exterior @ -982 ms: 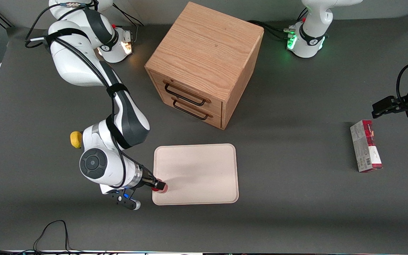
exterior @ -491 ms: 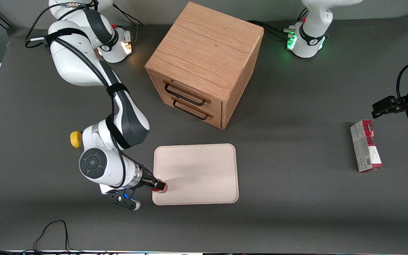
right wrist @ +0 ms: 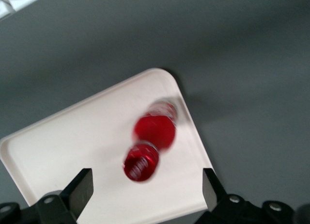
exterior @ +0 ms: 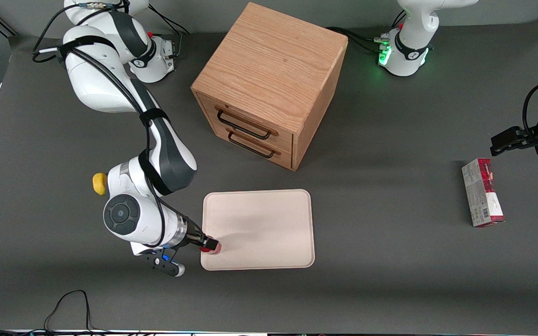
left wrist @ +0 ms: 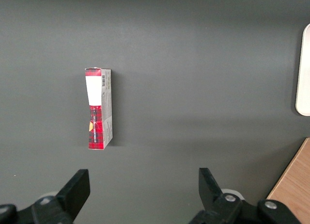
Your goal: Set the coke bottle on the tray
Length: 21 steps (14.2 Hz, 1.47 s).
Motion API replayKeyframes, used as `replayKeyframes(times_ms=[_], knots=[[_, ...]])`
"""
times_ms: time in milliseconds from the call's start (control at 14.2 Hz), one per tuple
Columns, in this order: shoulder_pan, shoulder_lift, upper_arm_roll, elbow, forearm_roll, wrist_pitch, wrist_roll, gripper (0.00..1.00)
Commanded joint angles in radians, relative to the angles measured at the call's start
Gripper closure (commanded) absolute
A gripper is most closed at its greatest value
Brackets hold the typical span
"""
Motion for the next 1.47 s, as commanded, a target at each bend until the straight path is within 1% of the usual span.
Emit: replayKeyframes(times_ms=[0, 211, 281, 351, 561, 632, 772, 1053, 1404], knots=[[-0.031, -0.212, -0.004, -0.242, -0.006, -0.053, -0.107, 0.00], [-0.079, -0.511, -0.004, -0.651, 0.003, 0.029, -0.262, 0.00], [-0.093, -0.595, -0.006, -0.762, 0.003, 0.055, -0.311, 0.00], [-0.101, -0.678, -0.007, -0.854, 0.003, 0.065, -0.362, 0.00], [-0.105, -0.890, -0.084, -1.040, 0.003, 0.033, -0.547, 0.00], [-0.105, -0.939, -0.102, -1.065, 0.003, 0.001, -0.603, 0.00], [-0.105, -0.967, -0.143, -1.030, 0.003, -0.088, -0.655, 0.00], [-0.114, -0.969, -0.145, -0.924, -0.009, -0.225, -0.733, 0.00], [-0.159, -0.969, -0.133, -0.876, -0.010, -0.318, -0.816, 0.00]])
